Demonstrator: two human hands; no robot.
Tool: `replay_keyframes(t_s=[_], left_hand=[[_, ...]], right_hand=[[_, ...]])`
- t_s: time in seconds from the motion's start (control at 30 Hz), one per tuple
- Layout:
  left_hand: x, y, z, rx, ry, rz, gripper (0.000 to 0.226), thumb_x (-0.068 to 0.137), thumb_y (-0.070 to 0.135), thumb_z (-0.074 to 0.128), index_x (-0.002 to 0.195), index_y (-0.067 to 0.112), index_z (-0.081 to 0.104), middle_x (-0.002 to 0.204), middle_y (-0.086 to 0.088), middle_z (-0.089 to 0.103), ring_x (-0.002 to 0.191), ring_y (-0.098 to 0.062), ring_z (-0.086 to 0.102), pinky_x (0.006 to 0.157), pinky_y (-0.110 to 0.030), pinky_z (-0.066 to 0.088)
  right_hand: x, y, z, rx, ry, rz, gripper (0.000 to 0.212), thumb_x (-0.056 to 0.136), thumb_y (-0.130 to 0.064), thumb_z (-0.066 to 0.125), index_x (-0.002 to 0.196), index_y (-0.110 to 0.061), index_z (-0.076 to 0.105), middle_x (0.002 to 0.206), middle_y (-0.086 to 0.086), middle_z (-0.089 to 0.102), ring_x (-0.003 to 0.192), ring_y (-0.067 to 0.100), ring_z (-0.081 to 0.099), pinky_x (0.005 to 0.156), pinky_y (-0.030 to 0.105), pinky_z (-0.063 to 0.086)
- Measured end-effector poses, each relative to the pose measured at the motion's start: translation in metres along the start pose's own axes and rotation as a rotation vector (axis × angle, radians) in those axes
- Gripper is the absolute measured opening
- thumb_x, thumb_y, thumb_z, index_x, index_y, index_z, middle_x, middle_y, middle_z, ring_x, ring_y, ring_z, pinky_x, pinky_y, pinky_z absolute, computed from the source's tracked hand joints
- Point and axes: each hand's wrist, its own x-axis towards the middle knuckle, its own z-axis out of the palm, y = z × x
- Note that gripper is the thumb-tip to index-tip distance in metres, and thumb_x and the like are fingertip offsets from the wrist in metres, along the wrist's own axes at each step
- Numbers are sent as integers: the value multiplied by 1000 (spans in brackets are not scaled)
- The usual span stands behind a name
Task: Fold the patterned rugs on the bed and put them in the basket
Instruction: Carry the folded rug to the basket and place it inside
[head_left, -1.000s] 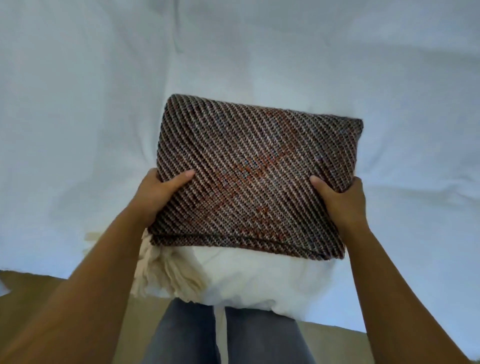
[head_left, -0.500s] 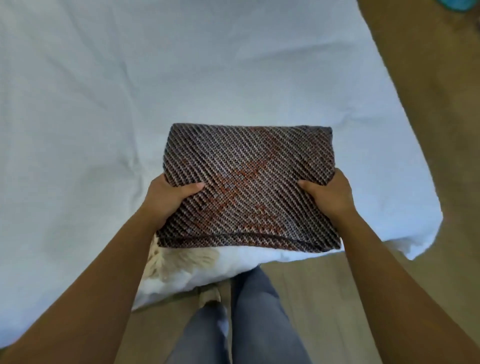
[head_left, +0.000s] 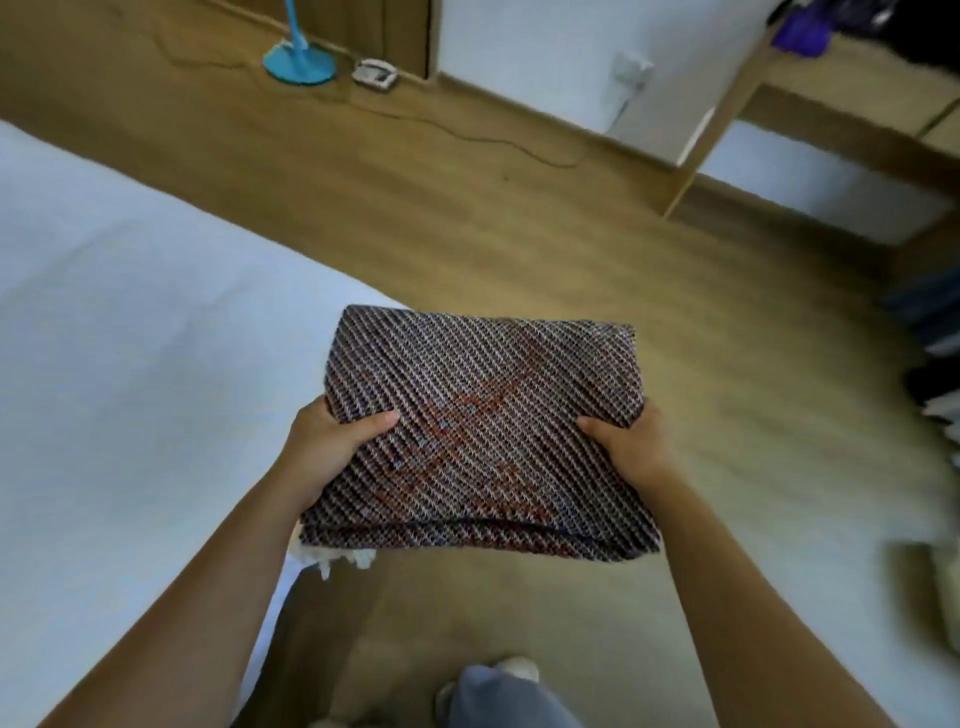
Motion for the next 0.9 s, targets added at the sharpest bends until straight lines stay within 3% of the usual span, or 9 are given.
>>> replay_keyframes(t_s=[0.13,0.33,0.47,0.53,0.6,0.7,0.77,0.9], left_hand=[[20,58,147,64,-234,75,29,67,33,81,89,29,62,89,8,66,80,-11,63,73,-28,48],[20,117,351,173,-541,137,28,65,29,82,81,27,59,86,6,65,80,-16,64,79,-34,50],[15,147,472,252,-741,175,30,66,28,82,88,23,61,92,1,67,84,-20,65,81,-35,52],[15,160,532,292,-819,199,29,67,28,81,86,24,60,89,3,67,80,-17,65,75,-30,52],[15,173,588,314,-886,223,26,68,27,81,79,26,58,82,8,64,75,-11,63,67,-24,49],[15,196,679,371,-1009,249,25,68,25,81,76,27,57,81,9,65,77,-13,63,75,-28,50],[12,209,731,416,-1075,257,24,68,23,81,76,26,59,81,8,65,76,-13,64,71,-26,50],[-6,233,846,509,-1219,276,24,67,25,81,79,23,60,81,6,67,75,-14,66,62,-23,49]], right_hand=[[24,53,-132,102,182,88,60,73,-21,77,123,-6,48,121,13,61,106,29,58,91,37,48],[28,130,-291,164,504,180,58,70,-27,79,120,-12,55,117,9,65,104,27,61,84,29,45],[28,176,-366,260,642,269,53,69,-24,80,116,-11,60,111,7,67,97,24,63,87,35,50],[35,197,-398,270,729,308,50,68,-23,80,114,-12,62,108,6,68,95,22,63,85,32,49],[44,214,-426,289,800,356,48,68,-25,80,110,-12,63,104,6,69,91,21,63,77,27,47],[64,238,-472,376,903,434,38,68,-27,80,99,-18,60,99,3,66,83,18,61,67,25,45],[73,249,-497,428,967,476,36,67,-26,80,96,-25,58,99,3,65,85,20,61,77,32,50],[87,280,-557,468,1090,564,46,67,-30,79,107,-19,60,105,3,65,95,24,61,90,43,50]])
